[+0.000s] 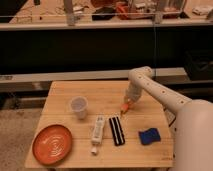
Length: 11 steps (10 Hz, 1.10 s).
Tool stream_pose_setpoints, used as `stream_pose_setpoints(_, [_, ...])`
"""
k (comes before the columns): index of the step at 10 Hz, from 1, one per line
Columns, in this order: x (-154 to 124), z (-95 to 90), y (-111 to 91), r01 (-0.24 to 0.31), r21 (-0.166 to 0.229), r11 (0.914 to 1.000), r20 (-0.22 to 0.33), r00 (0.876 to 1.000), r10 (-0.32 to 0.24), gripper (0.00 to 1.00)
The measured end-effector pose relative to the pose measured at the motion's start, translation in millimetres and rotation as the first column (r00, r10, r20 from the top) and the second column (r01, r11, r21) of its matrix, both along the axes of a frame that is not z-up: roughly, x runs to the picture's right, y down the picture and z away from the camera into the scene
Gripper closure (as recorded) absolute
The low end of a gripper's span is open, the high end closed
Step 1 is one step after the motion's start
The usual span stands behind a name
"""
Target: Drag the pepper across the table
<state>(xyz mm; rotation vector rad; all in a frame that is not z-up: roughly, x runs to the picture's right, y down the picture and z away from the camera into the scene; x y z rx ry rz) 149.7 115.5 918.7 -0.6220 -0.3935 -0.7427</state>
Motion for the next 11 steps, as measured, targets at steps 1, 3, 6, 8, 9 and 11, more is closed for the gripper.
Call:
stream_pose_setpoints(1, [-1.1,-4.3,4.9,0.012,0.002,0.9999,0.0,1.0,-0.012,0.96])
stream_pose_setpoints(3, [1.4,-10.5,12.8,0.026,0.001,0.9997,0.006,1.0,-0.026,0.96])
stream_pose_setpoints(6, [-3.9,-10.4,15.4,0.028,-0.005,0.9996,0.01,1.0,-0.028,0.96])
stream_pose_setpoints(8, [-6.4,-10.6,19.7,0.034,-0.009,0.9994,0.011,0.999,-0.034,0.96])
stream_pose_setpoints(9, [-8.5,-11.9,22.1,0.04,-0.01,0.9991,0.014,0.999,-0.04,0.96])
stream_pose_setpoints(11, [-10.3,-11.6,23.4,0.04,-0.013,0.9991,0.014,0.999,-0.04,0.96])
